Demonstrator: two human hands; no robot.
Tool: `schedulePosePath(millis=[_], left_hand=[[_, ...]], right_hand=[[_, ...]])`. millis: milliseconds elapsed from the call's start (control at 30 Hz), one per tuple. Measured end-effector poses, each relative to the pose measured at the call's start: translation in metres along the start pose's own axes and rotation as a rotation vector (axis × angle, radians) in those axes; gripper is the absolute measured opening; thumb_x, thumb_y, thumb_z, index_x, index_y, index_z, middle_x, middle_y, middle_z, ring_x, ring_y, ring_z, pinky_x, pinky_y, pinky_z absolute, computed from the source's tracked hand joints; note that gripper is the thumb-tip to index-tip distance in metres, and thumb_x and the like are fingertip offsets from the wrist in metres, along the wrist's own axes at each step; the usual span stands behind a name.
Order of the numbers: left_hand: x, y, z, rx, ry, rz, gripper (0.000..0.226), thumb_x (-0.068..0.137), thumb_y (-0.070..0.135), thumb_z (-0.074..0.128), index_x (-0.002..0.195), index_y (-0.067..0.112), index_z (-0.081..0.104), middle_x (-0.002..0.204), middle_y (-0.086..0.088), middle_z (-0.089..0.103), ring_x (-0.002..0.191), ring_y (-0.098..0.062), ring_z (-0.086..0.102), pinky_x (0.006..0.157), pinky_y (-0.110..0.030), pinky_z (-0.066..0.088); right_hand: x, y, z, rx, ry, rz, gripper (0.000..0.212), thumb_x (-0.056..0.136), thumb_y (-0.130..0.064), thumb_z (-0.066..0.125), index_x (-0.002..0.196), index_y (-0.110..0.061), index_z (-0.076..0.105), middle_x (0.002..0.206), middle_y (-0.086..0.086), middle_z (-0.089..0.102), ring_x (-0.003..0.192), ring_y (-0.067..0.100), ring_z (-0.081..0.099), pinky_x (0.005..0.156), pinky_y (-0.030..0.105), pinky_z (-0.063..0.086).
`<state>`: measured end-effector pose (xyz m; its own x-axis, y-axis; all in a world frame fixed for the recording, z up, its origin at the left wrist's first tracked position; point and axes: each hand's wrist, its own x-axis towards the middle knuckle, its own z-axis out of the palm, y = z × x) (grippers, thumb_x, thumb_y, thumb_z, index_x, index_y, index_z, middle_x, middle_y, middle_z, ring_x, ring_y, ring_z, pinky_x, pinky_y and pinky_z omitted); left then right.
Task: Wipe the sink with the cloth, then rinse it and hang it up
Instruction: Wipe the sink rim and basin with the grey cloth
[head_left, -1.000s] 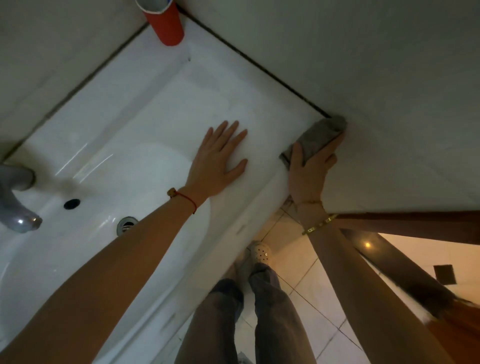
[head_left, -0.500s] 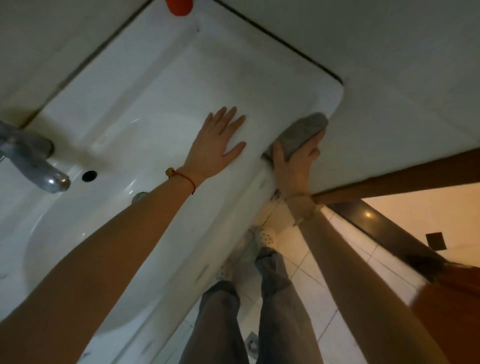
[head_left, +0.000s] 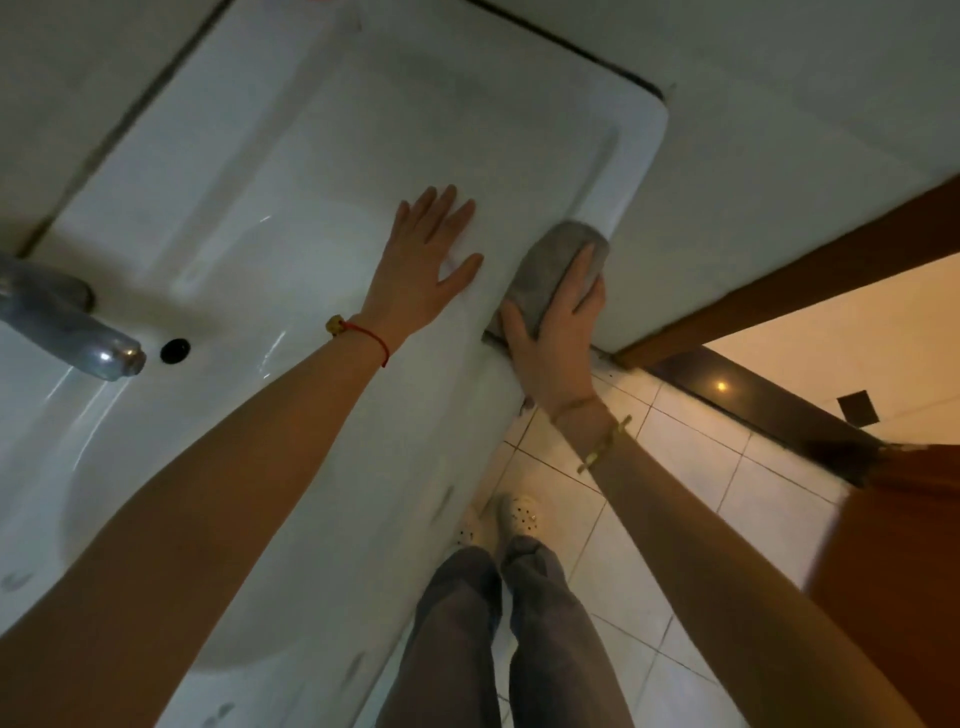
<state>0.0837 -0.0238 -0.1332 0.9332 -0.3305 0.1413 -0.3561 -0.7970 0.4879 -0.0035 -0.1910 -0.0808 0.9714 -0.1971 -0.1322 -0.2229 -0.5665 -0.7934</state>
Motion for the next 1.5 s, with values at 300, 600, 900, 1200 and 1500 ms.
schedulePosePath(millis=[300,600,900,1200,1500], left_hand=[[0.001,0.002,0.001,0.001,0.019,-0.007,0.063,0.100,0.048,0.043,0.152,0.014,0.038,0.161,-0.014,0.031,0.151,-0.033,0.022,0.125,-0.045,0.004],[0.000,0.001,0.001,0.005,0.023,-0.016,0.062,0.100,0.047,0.045,0.153,0.015,0.037,0.161,-0.012,0.030,0.151,-0.031,0.021,0.125,-0.042,0.003],[0.001,0.003,0.004,0.011,0.025,-0.023,0.062,0.099,0.047,0.045,0.152,0.015,0.039,0.161,-0.012,0.032,0.151,-0.031,0.023,0.125,-0.045,0.006],[0.019,0.018,0.002,0.089,0.096,-0.068,0.056,0.101,0.040,0.049,0.148,0.011,0.044,0.159,-0.013,0.036,0.149,-0.030,0.028,0.125,-0.046,0.016],[0.061,0.034,0.018,0.172,0.040,-0.216,0.062,0.101,0.046,0.036,0.156,0.018,0.028,0.164,-0.008,0.024,0.154,-0.027,0.015,0.126,-0.046,0.007]], right_hand=[[0.019,-0.003,0.001,0.005,0.115,0.014,0.091,0.091,-0.031,0.060,0.152,-0.008,-0.002,0.154,0.025,0.008,0.141,0.039,0.023,0.119,0.043,0.022],[0.044,-0.002,-0.011,0.026,0.055,0.010,0.094,0.090,-0.031,0.062,0.151,-0.005,-0.004,0.150,0.028,0.011,0.137,0.041,0.028,0.117,0.041,0.027],[0.033,-0.001,-0.004,-0.016,0.126,-0.027,0.087,0.092,-0.031,0.059,0.152,-0.006,0.002,0.149,0.030,0.019,0.133,0.042,0.032,0.115,0.047,0.031],[0.120,0.004,-0.036,-0.003,0.079,0.026,0.095,0.089,-0.031,0.062,0.151,-0.005,-0.005,0.149,0.027,0.014,0.134,0.039,0.030,0.116,0.041,0.027],[0.119,0.006,-0.046,-0.072,0.055,0.013,0.093,0.091,-0.038,0.059,0.151,-0.002,-0.001,0.152,0.030,0.017,0.137,0.041,0.027,0.115,0.030,0.015]])
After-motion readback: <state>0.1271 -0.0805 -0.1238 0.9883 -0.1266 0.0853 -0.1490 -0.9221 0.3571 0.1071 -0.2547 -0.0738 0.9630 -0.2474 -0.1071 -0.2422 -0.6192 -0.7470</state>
